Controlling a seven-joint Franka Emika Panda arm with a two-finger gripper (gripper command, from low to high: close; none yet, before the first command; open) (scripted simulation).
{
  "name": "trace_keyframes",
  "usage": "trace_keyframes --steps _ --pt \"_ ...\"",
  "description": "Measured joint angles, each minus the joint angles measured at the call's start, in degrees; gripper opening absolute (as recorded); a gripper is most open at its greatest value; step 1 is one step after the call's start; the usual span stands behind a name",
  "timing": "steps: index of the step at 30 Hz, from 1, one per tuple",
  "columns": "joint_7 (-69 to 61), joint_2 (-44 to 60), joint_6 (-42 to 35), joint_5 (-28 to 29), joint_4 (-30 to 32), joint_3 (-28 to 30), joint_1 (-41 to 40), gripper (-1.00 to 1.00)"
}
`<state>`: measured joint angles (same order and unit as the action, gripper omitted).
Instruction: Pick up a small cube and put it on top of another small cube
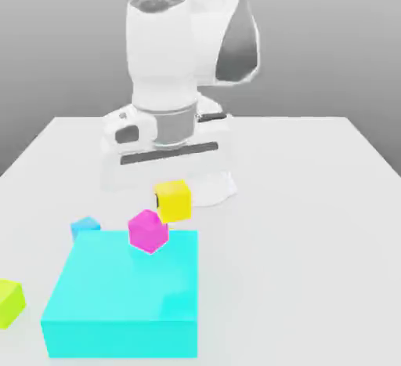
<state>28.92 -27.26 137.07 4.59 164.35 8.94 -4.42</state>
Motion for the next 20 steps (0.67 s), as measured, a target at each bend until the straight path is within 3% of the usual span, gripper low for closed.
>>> trace_keyframes --steps 3,8,9,15,20 --pt "4.7 -2.9 -0.4 1.1 2.5 -0.5 -4.1 -1.0" --pt "5.4 5.4 10.7 1.3 5.2 -0.2 -4.9 -1.0" --pt "5.4 6.5 12.1 1.3 5.5 -0.1 -4.9 1.0" --pt "5.4 7.1 12.8 1.4 5.7 -0.1 -4.9 1.0" --pt "5.7 -0.3 3.6 1.5 3.8 -0.5 -5.0 1.0"
